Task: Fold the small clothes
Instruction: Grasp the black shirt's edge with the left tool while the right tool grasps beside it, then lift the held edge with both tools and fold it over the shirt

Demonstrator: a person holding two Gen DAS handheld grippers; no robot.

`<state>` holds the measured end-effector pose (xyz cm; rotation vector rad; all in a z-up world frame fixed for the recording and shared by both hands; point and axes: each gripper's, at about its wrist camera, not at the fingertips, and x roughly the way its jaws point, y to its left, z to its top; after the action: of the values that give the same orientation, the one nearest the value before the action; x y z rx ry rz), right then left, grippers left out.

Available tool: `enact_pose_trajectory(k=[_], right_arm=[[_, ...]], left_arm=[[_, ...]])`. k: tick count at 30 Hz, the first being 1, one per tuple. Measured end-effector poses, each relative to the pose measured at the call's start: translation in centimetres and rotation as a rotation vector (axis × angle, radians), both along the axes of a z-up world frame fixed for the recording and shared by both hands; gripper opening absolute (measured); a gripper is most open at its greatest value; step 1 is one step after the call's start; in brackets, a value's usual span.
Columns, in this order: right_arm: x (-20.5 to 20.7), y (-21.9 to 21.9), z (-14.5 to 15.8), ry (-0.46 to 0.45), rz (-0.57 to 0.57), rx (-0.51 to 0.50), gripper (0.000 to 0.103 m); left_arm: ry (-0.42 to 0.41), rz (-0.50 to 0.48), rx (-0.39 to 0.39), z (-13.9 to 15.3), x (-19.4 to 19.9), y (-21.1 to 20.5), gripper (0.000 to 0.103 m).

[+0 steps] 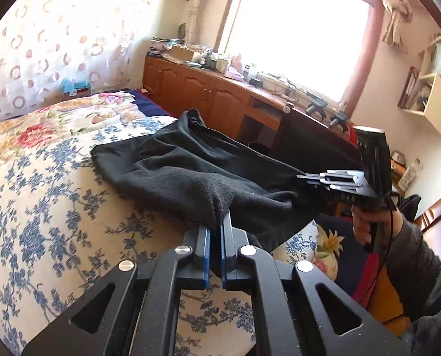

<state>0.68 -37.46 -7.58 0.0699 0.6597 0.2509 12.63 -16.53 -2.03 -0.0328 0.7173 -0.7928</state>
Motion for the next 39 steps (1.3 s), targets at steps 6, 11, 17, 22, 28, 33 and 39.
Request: enact_pose_trajectory(k=[6,11,17,22,28,33,39], right_arm=[[0.7,-0.9,-2.3,0.063,-0.018,0.008,0.007],[1.9,-0.7,-3.4,0.11,-0.028,-0.016,0.033],[2.7,-0.2,-3.4,0.102,-0.014,-0.016,0.04],[2.6,0.5,-3.5,0.105,0.012,-0.051,0.008],[1.8,0.2,-1.6,0.034,0.019,0.016,0.005],[-0.3,0.6,5.5,-0.153,0.029,0.04,0.004],[-2.5,2.0,15.5,-0.369,0.075,0.047,0.004]], left_arm=[[0.031,0.009,0.027,-1.6,-0.2,0.1,0.006],[0.058,0.01,0.051,-3.0,-0.3,-0.1,0.006],[0.105,0.005,0.056,-4.2,0.2,0.0,0.006],[0.105,-0.003,0.065,-4.6,0.1,-0.1,0.006],[0.042,0.007,0.019,-2.2,-0.4,0.4,0.006],[-0.064,0.042,-0.042,3.4,-0.1,1.8,0.005],[-0.206,0.096,-0.121,12.5,0.3,5.1,0.005]])
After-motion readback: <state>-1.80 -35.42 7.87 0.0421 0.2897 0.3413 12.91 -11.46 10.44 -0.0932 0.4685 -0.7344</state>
